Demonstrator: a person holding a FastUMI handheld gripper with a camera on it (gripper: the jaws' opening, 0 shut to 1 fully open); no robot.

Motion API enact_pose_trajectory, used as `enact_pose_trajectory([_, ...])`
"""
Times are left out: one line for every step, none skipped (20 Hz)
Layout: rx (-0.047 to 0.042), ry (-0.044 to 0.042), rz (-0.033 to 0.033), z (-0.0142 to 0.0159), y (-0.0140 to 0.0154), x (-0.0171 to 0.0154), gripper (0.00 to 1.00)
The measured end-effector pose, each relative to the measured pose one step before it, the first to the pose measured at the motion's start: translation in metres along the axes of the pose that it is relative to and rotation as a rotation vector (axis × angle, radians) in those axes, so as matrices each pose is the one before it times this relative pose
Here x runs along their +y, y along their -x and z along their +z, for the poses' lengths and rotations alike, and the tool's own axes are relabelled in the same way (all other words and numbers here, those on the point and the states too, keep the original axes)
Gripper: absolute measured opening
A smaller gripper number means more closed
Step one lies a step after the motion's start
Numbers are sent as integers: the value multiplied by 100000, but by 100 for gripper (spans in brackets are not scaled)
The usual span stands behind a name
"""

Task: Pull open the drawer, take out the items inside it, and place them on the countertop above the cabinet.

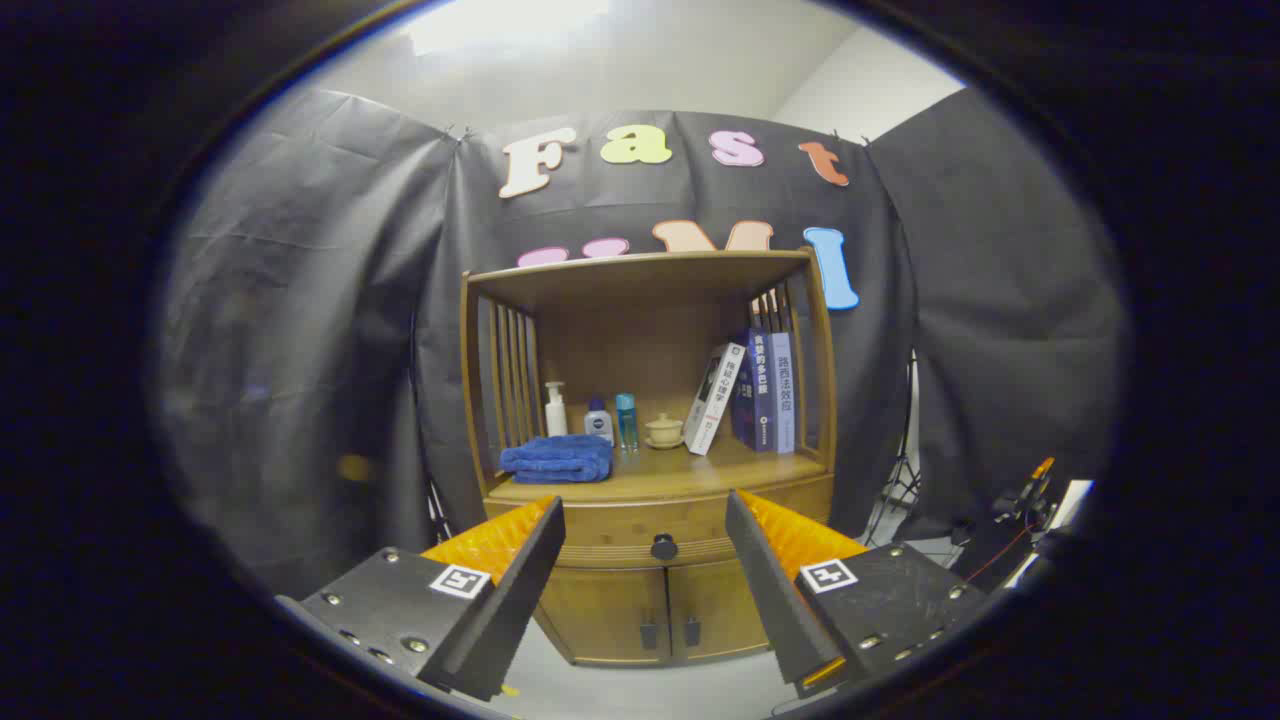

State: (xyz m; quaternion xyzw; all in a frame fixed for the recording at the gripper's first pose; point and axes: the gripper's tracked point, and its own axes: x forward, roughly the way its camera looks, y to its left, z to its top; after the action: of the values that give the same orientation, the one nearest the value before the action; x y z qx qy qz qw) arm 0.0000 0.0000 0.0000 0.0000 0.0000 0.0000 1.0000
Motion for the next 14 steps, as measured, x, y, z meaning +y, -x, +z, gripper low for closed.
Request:
enact_pose_trajectory([160,108,278,-202,-3,159,97])
enact_pose_trajectory([170,41,207,-137,-34,169,97])
enact_pose_trajectory([153,359,257,-158,23,183,97])
enact_pose_trajectory([203,517,252,-98,-40,129,97])
enact_pose_trajectory([335,313,75,-291,-1,55,97])
enact_pose_trajectory([-5,164,228,-79,17,95,97])
enact_pose_trajectory([-172,222,-7,-9,75,64,97])
enact_pose_trajectory([-519,581,-77,41,16,-36,97])
enact_pose_trajectory([-884,362,-448,85,18,-75,97])
enact_pose_trajectory([-990,348,-550,177,-96,-155,97])
enact_pose_trajectory([-497,-200,-459,-43,-167,-57,97])
enact_pose_trajectory([-440,-335,-410,8,-154,7,97])
enact_pose_trajectory([-195,-292,-81,-83,-188,59,97])
enact_pose_trajectory([-538,-226,71,-23,-215,96,97])
